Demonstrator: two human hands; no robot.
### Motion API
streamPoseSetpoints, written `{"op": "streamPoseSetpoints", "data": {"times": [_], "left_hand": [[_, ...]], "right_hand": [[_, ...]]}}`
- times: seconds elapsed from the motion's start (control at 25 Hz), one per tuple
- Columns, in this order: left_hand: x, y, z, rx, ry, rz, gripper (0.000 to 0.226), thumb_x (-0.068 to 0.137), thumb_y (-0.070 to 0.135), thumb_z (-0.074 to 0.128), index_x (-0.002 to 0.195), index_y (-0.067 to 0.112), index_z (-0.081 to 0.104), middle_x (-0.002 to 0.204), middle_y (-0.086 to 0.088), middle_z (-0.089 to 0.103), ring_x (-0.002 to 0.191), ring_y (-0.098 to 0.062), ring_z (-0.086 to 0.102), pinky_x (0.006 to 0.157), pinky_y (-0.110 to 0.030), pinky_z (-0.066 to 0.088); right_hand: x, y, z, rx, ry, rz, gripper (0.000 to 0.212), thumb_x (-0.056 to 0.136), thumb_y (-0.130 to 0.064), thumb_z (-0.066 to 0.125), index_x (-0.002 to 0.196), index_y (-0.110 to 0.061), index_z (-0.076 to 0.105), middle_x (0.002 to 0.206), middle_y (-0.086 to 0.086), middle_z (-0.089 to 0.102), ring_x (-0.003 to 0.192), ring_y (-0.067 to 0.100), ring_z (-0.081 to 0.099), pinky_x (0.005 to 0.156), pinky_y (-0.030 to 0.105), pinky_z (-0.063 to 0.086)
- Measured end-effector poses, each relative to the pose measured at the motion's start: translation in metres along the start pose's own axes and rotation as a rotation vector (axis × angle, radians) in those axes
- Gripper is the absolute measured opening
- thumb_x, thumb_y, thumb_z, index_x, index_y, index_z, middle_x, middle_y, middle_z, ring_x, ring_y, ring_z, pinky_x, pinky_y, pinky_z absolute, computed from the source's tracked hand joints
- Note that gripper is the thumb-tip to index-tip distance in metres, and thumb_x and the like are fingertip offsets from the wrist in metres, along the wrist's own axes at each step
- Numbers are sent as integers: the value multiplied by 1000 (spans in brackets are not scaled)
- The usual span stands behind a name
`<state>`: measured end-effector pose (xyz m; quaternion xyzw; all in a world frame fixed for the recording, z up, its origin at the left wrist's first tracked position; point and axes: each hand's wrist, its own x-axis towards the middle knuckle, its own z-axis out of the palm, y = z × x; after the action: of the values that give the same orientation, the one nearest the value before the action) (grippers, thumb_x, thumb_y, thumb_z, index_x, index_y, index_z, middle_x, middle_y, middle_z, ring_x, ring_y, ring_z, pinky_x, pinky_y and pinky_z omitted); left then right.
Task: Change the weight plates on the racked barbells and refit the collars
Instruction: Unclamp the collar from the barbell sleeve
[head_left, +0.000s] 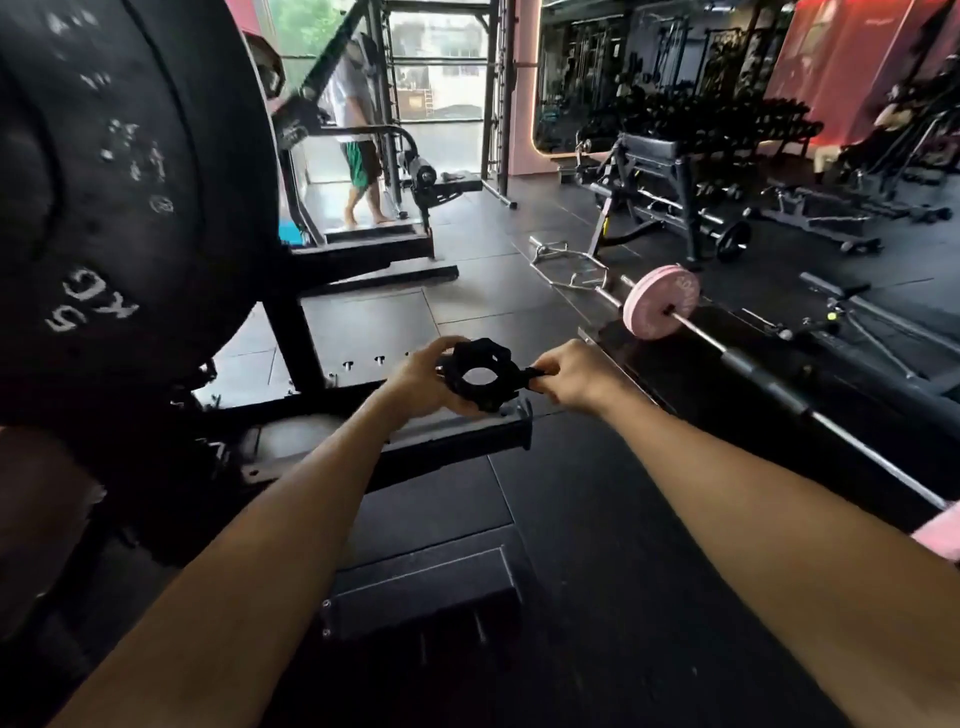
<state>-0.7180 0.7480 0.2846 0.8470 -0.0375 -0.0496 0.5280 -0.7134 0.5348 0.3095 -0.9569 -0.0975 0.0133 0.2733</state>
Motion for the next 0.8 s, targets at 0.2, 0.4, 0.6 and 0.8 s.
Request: {"op": "streamPoseSetpoints", "data": {"times": [0.2,0.4,0.6,0.8], "left_hand": [[88,-83,9,47,-71,-118,83,44,4,88,112,38,57,104,0,69,92,-23,69,89,-28,53],[149,-145,28,112,-110,-229,90,49,-1,87,127,30,55,108,-3,68,93,-18,63,92,-28,48],[188,-185,39,138,-156,-273,91,52,-5,85,129,31,52,111,-2,67,99,-27,67,97,-35,51],[203,-206,47,217,-172,-322,95,43,16,86,125,44,47,111,5,66,106,-26,64,100,-44,48]], "right_hand": [[82,38,65,-78,-129,128,22,83,-29,69,104,-23,75,103,3,74,101,21,66,83,29,51],[139,75,123,-125,-178,225,22,83,-31,69,105,-29,73,106,2,72,102,25,64,78,30,48],[173,99,164,-126,-218,292,24,87,-31,67,111,-32,71,115,3,69,108,27,62,85,35,49],[186,112,185,-119,-214,331,23,89,-30,65,111,-32,71,115,4,68,107,27,62,81,33,47]]}}
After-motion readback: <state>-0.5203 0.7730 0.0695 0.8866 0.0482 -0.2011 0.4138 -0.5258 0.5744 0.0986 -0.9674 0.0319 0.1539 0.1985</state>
